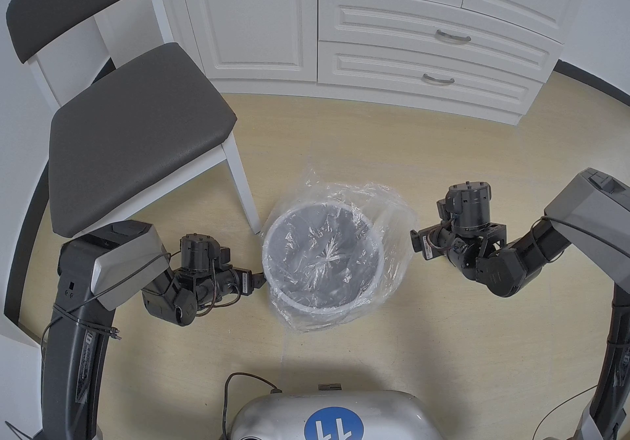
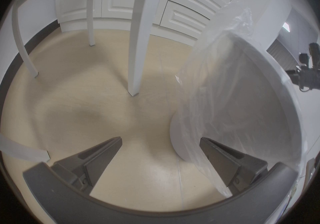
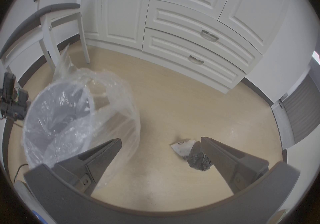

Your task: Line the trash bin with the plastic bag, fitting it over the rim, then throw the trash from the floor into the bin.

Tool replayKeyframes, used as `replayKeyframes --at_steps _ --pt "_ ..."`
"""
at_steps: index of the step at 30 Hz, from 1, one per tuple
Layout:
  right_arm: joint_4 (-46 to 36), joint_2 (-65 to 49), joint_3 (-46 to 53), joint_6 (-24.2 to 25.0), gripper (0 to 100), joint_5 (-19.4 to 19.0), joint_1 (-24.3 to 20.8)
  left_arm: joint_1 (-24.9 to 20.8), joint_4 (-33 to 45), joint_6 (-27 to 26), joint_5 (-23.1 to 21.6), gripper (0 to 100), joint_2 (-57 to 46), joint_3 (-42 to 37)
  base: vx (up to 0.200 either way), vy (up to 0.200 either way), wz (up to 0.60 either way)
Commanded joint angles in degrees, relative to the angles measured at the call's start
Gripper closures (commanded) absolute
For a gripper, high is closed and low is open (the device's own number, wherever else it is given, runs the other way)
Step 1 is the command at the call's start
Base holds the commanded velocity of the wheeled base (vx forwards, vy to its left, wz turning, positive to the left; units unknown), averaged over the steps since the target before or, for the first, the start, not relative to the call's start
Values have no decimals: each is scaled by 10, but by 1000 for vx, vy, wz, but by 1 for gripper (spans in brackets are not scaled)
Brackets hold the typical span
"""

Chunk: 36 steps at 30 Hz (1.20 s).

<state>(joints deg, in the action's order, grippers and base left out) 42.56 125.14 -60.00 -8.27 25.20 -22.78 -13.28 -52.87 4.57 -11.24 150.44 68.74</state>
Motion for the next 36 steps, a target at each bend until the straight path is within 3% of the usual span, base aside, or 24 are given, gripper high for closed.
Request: replayKeyframes --at_steps 1,15,18,24,31,34,36 --pt "6 27 16 2 0 -7 -2 3 0 -1 20 0 10 21 0 0 0" --pt "79 181 -56 8 0 -13 10 8 -35 -2 16 0 -61 -78 0 0 0" --pt "58 218 -97 8 0 -26 18 8 -35 -4 16 0 -60 -82 0 0 0" --pt "-71 253 -201 7 0 -38 34 7 -29 -12 15 0 -53 -72 0 0 0" --pt "-165 291 -305 7 0 -43 42 7 -24 -19 15 0 -46 -64 0 0 0" --pt "-167 281 -297 11 0 -42 43 8 -24 -19 15 0 -46 -67 0 0 0" --pt "-166 220 -230 11 0 -41 51 9 -24 -19 15 0 -51 -75 0 0 0"
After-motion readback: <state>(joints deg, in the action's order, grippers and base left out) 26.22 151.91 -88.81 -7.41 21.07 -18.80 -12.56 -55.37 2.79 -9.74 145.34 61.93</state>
